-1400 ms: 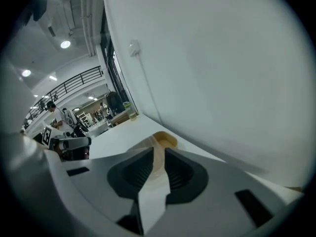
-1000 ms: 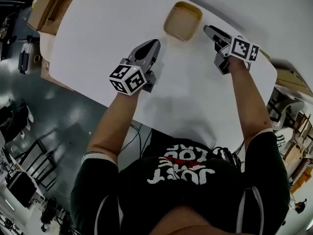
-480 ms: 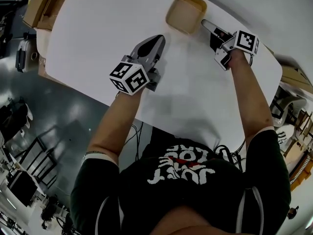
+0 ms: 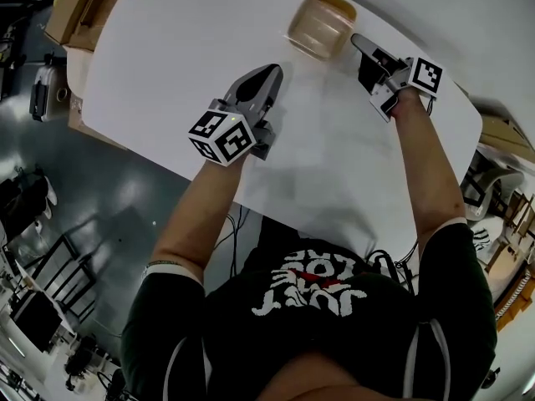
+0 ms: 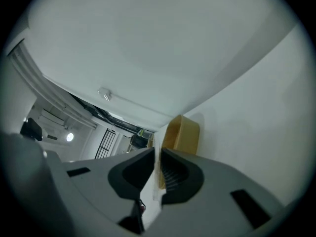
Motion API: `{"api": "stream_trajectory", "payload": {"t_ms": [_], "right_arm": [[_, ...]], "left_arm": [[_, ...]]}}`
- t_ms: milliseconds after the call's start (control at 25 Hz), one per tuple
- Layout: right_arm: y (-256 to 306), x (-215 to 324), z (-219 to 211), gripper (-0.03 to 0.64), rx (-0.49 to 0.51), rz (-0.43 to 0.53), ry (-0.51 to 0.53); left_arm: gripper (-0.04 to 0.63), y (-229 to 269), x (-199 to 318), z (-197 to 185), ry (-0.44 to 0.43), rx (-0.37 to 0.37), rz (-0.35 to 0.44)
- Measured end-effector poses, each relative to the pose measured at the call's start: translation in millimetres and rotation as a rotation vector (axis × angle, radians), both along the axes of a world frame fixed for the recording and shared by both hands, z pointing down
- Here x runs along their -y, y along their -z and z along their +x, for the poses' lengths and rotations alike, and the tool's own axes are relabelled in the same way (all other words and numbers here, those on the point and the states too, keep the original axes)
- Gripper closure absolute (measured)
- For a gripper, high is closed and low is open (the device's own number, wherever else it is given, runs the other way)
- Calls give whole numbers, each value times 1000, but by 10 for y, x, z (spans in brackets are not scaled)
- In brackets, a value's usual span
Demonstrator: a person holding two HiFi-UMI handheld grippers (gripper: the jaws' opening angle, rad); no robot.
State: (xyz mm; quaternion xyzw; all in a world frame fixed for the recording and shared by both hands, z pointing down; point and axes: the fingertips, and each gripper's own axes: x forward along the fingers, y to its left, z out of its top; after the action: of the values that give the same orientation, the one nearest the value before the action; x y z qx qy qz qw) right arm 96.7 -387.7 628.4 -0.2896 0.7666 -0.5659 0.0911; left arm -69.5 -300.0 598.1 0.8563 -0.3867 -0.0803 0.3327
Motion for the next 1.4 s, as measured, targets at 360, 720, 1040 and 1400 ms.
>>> {"api": "stream_trajectory", "payload": {"t_ms": [360,720,1040,1400], "right_arm": [[387,25,67,577,17,53,-47],[962,-30,171,578,27,130,-72],[1672,-150,281,578,26,225,-94],[2537,-304,373,579,11,323,-128]], "left_arm": [[591,280,-50,-61,6,-10,32],[591,688,-149,-93,15,-4,81],[591,1262,-296,-49,14,1,159],[591,2024,-432,-13,10,-3,247]]}}
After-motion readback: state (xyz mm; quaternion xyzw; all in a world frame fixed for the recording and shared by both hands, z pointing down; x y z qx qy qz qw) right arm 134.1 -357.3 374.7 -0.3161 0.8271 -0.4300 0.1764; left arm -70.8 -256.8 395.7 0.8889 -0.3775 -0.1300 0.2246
